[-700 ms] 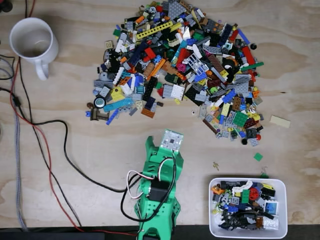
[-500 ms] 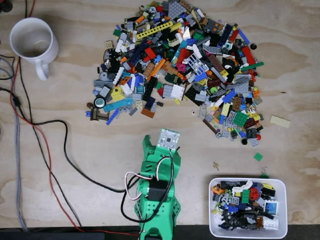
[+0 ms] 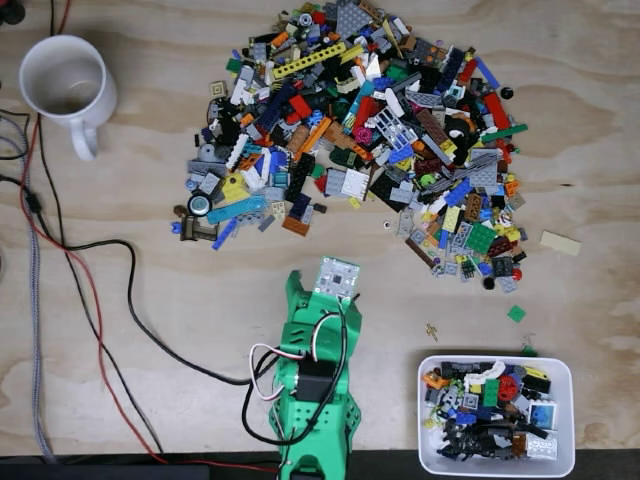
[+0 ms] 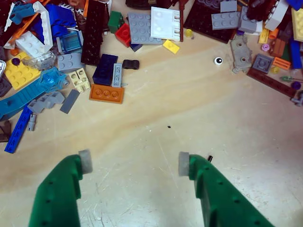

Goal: Find the closest Lego and put it in the bin.

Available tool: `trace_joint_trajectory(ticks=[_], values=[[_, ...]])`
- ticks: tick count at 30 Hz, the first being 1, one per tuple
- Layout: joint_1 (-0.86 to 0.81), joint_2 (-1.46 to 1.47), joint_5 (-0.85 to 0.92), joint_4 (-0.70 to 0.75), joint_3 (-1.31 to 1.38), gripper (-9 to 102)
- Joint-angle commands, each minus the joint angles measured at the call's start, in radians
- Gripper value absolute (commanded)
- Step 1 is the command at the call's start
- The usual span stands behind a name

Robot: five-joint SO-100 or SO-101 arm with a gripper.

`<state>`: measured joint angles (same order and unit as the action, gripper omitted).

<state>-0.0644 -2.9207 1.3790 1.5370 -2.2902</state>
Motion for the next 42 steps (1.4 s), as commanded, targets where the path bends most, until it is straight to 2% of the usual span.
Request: trace_joint_trajectory(ticks=[1, 8, 15, 21, 30, 42], values=[[0.052, 0.064, -0.032, -0.006, 0.069, 26], [0.225, 0.557, -0.265, -0.023, 0.224, 26], [0.339, 0.881, -0.403, -0.193, 0.262, 29], [0.282, 1.112, -0.437, -0.302, 0.339, 30], [0.17, 1.299, -0.387, -0.41, 0.371, 29], [0.204, 1.437, -0.405, -0.431, 0.494, 27]])
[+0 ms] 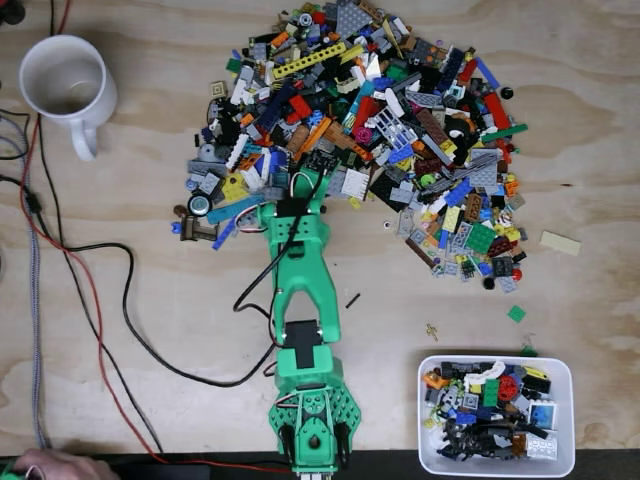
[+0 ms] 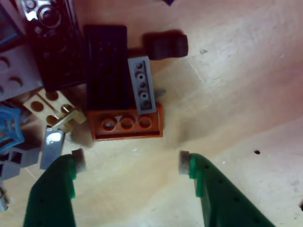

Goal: Find the closest Lego and put it in the bin.

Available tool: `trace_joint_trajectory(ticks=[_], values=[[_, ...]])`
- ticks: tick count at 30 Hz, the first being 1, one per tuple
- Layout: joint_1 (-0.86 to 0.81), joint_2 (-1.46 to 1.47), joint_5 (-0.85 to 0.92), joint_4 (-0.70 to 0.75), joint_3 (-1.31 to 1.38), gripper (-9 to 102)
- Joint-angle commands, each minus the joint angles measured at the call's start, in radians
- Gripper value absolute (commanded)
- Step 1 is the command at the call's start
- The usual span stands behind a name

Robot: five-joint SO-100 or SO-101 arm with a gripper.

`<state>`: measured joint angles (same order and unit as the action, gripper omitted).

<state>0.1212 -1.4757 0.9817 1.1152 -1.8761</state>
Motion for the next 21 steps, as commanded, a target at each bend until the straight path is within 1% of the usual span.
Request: trace_joint_trajectory(ticks=[1, 11, 21], values=[[0.017, 0.003, -0.003, -0.012, 0.086, 27], [0.018, 0.066, -0.015, -0.06, 0.107, 26], [-0.017, 0.109, 0.017, -0.078, 0.144, 24]])
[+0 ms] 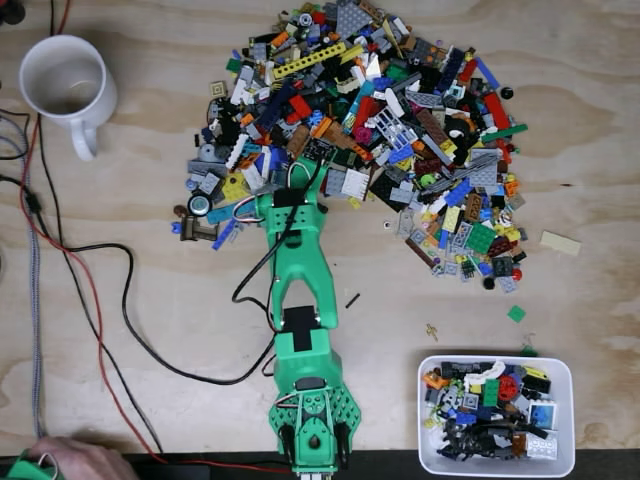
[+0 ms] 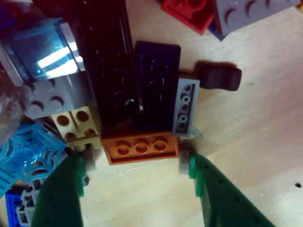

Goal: Find the closest Lego and put it in the bin.

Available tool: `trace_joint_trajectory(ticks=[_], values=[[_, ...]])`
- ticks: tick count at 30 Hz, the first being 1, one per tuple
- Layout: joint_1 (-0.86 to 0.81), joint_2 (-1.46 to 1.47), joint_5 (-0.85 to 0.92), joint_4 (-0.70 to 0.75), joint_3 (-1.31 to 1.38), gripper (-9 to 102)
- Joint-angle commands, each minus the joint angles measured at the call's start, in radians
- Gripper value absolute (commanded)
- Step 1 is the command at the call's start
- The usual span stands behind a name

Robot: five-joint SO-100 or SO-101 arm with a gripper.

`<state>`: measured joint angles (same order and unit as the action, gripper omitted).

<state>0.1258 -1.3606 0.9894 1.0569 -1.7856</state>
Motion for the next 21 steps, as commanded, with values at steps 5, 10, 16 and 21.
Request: trace_joint_trajectory(ticks=[5, 10, 16, 21], values=[[-0.052, -0.006, 0.035, -0.021, 0.054, 24], [-0.077, -0.009, 0.061, -0.028, 0.054, 24], [-0.064, 0.003, 0.075, -0.031, 0.054, 20], [-0.04, 0.0, 0.06, -0.026, 0.049, 18]])
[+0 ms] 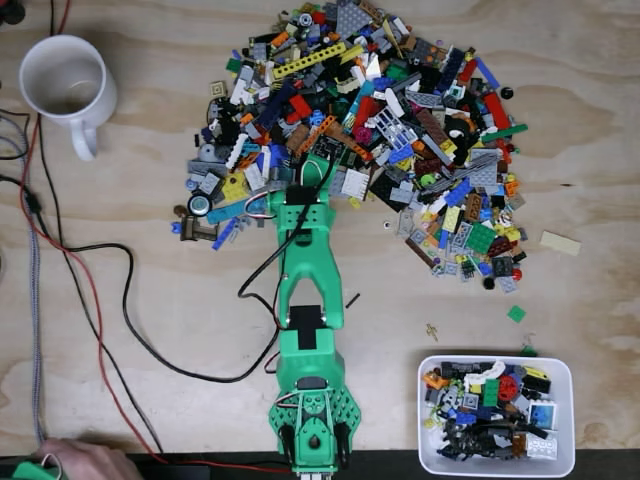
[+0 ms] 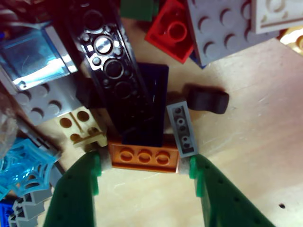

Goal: Find the closest Lego and put it in the bin.

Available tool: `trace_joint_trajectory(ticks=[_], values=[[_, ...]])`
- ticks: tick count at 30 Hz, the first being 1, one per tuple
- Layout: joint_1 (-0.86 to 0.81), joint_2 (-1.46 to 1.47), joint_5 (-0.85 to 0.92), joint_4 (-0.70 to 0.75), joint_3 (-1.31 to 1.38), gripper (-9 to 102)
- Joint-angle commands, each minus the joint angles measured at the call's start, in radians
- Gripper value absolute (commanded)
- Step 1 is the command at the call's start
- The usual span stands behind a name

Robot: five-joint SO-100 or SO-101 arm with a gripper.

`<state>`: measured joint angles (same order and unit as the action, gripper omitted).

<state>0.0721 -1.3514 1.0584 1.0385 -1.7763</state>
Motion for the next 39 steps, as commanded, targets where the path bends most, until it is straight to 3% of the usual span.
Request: trace_joint_trajectory(ticks=[1, 5, 11, 19, 28, 39], values=[[0.017, -0.015, -0.011, -0.003, 0.04, 17], [0.012, -0.081, -0.018, 0.051, 0.064, 18], [-0.052, -0.224, -0.009, 0.295, 0.273, 18], [-0.36, -0.417, 0.097, 0.491, 0.399, 18], [-0.847, -0.578, 0.284, 0.525, 0.35, 19], [-1.376, -0.77, 0.492, 0.402, 0.112, 19]])
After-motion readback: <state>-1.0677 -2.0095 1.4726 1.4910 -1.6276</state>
